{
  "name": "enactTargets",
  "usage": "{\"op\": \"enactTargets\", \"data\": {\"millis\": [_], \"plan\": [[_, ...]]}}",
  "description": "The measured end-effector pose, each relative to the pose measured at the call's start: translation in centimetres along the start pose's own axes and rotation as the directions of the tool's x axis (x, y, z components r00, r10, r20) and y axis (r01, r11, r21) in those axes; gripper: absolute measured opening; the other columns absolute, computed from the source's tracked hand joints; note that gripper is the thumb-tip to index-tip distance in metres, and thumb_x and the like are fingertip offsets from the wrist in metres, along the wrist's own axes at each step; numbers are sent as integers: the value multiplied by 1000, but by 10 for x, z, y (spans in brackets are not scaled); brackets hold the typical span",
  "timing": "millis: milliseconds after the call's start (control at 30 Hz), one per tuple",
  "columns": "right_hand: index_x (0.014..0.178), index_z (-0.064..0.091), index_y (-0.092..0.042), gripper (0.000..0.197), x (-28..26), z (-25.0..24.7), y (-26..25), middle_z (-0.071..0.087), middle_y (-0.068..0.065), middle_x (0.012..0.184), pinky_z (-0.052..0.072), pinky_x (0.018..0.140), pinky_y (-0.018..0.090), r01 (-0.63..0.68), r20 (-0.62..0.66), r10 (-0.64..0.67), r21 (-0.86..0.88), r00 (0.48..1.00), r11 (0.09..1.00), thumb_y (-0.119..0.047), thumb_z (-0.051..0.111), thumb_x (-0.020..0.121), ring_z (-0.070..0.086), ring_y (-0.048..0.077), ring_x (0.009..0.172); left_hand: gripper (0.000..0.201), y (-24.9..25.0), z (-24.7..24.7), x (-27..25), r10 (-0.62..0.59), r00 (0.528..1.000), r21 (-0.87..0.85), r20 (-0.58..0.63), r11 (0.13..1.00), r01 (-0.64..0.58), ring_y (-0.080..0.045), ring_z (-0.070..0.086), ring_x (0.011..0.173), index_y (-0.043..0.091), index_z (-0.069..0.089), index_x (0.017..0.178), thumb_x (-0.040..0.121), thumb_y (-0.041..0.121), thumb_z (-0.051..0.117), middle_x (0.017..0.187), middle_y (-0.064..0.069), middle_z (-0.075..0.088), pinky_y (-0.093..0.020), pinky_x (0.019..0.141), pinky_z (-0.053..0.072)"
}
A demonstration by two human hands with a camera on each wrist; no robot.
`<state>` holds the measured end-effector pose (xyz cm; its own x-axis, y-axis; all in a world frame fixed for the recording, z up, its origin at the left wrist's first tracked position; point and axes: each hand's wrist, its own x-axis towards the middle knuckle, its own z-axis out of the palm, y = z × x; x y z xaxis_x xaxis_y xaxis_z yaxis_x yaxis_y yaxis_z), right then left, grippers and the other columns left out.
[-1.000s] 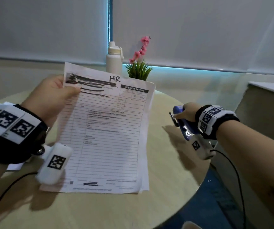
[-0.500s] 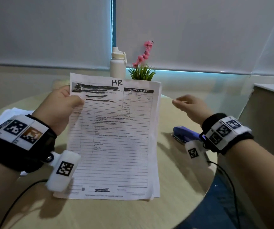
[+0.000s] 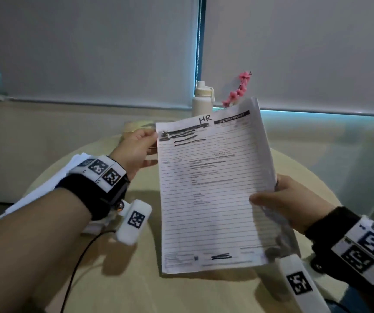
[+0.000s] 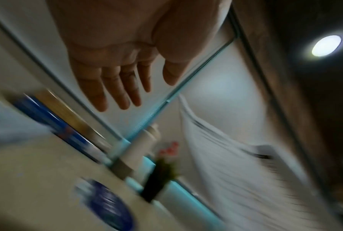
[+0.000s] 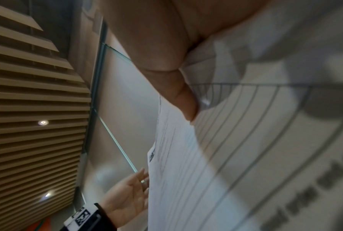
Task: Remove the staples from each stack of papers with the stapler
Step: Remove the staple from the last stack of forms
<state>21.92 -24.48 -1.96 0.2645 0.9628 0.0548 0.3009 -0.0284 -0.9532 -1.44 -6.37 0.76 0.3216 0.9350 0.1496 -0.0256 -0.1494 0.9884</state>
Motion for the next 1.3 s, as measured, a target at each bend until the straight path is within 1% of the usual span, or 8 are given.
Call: {"op": "enactTargets", "data": {"millis": [67, 167, 400, 500, 600, 733, 900, 1300], "plan": [[92, 58, 16, 68, 2, -2, 1, 62, 41, 92, 47, 72, 55, -18, -21, 17, -33, 1000, 999, -20, 84, 40, 57, 32, 74, 18, 0, -38, 21, -19, 996, 331, -93, 943, 48, -19, 56, 95, 18, 56, 108, 99, 30, 46, 100, -3, 61, -40, 84, 47], [91, 61, 10, 17, 4, -8, 2, 62, 40, 93, 47, 79, 62, -31, -46, 28, -52, 999, 998, 5, 64, 75, 60, 35, 74, 19, -14, -116, 48, 18, 968, 753, -252, 631, 184, -23, 53, 87, 11, 61, 107, 92, 21, 60, 97, -11, 59, -35, 81, 43], [84, 67, -12, 24, 10, -32, 13, 70, 24, 78, 54, 73, 51, -12, -136, 6, -42, 991, 999, -15, 80, 64, 67, 39, 69, 53, -67, -218, 45, -336, 810, 871, -480, -68, 487, -12, 62, 97, 4, 59, 112, 83, 47, 67, 110, -9, 63, -19, 79, 42], [84, 60, 5, 13, 13, -43, 21, 60, 9, 44, 45, 36, 20, -12, -246, 5, -24, 969, 1000, 16, 54, 79, 55, 12, 34, 68, -71, -216, 41, -349, 795, 863, -497, -98, 496, -19, 57, 109, 3, 57, 123, 78, 53, 69, 124, -8, 62, -24, 86, 41], [76, 63, -3, 24, 14, -51, 27, 64, 11, 47, 48, 37, 22, -54, -224, 58, 25, 973, 998, 17, 51, 80, 59, 14, 35, 67, -66, -210, 38, -352, 788, 858, -506, -114, 500, -20, 60, 111, 5, 60, 121, 77, 55, 69, 121, -7, 64, -25, 88, 44], [97, 65, -9, 23, 16, -64, 47, 73, 13, 75, 51, 76, 66, -58, -268, 57, 6, 962, 998, 4, 63, 78, 70, 40, 74, 58, -64, -205, 29, -263, 848, 877, -460, 14, 480, -13, 57, 117, 27, 57, 128, 84, 65, 54, 133, 4, 59, -10, 70, 41], [91, 61, 0, 21, 4, -54, 27, 70, 16, 62, 54, 41, 31, -99, -145, 115, 113, 983, 989, 15, 50, 81, 67, 26, 48, 68, -69, -196, 41, -387, 838, 888, -383, 95, 450, -26, 62, 104, 6, 61, 122, 71, 48, 78, 118, -10, 65, -32, 92, 48], [104, 61, -6, 22, 35, -10, 9, 75, 11, 87, 59, 59, 30, -11, -113, 68, 442, 991, 897, 4, 48, 89, 72, 24, 71, 55, -15, -23, 16, -50, 979, 380, 200, 925, -30, -31, 67, 99, 13, 54, 124, 73, 10, 75, 113, -11, 68, -50, 90, 52]]}}
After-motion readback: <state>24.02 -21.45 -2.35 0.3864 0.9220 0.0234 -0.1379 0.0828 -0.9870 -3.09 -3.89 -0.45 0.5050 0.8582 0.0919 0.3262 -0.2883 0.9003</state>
